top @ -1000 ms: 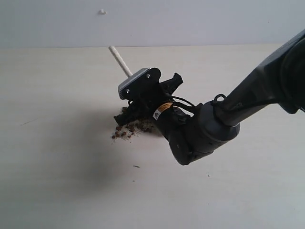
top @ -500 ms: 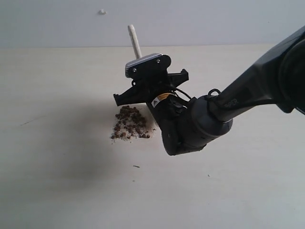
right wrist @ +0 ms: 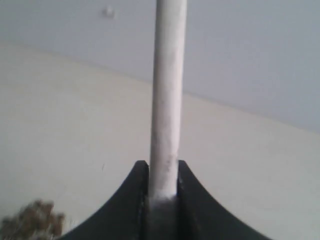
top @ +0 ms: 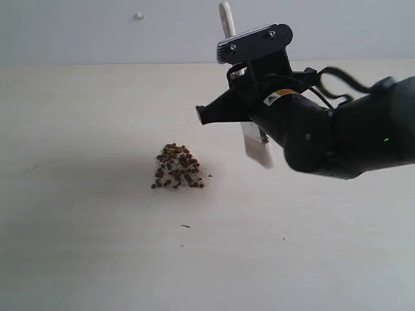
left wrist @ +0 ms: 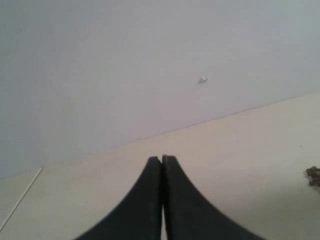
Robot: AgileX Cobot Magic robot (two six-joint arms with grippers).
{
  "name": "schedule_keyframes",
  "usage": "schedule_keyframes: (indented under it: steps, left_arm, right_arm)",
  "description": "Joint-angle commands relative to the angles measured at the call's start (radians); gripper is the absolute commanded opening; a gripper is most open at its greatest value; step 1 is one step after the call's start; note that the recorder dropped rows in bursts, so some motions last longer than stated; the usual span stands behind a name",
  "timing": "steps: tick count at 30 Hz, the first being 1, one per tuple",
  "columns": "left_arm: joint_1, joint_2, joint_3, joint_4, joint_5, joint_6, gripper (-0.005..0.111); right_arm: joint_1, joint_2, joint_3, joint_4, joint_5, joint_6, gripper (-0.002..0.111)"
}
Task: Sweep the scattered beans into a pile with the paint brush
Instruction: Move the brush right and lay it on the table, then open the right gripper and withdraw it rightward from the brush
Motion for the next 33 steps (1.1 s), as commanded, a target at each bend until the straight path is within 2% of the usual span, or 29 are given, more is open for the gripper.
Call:
schedule_keyframes:
  steps: [1,4,6,14,17,19,22,25,26,28,33]
  left_arm:
    - [0.001,-0.004,0.003,0.0,0.001,-0.006,0.0]
    - [0.001,-0.004,0.003,0.0,0.001,-0.006,0.0]
    - [0.001,-0.004,0.003,0.0,0.001,-0.006,0.0]
    - [0.001,-0.004,0.003,0.0,0.001,-0.006,0.0]
    - [0.001,-0.004,0.003,0.0,0.001,-0.006,0.0]
    - [0.001,-0.004,0.003,0.0,0.001,-0.006,0.0]
    - [0.001,-0.004,0.003,0.0,0.001,-0.006,0.0]
    - [0.001,-0.004,0.003,0.0,0.001,-0.006,0.0]
    - [0.001,-0.004,0.003,0.0,0.001,-0.006,0.0]
    - [0.001,-0.004,0.003,0.0,0.001,-0.006,0.0]
    - [0.001,-0.004,0.003,0.0,0.001,-0.006,0.0]
  right_arm:
    - [-0.13,-0.116,0.009,0.001,0.495,-0.046,0.0]
    - [-0.248,-0.115,0.009,-0.001,0.752,-0.063,0.0]
    - [-0.291,-0.087,0.009,0.013,0.791,-0.061,0.0]
    - [-0.308,-0.017,-0.01,0.224,0.76,-0.055,0.0]
    - [-0.308,-0.018,-0.021,0.229,0.755,-0.055,0.005]
    - [-0.308,-0.018,-0.026,0.229,0.753,-0.055,0.013]
    - [-0.308,-0.02,-0.051,0.229,0.757,-0.061,0.035]
    - [-0.308,-0.041,-0.07,0.213,0.772,-0.064,0.067]
    - [-0.308,-0.059,-0.072,0.204,0.777,-0.064,0.082]
    - [-0.308,-0.093,-0.072,0.189,0.781,-0.064,0.095]
    - [-0.308,-0.17,-0.07,0.085,0.81,-0.064,0.096]
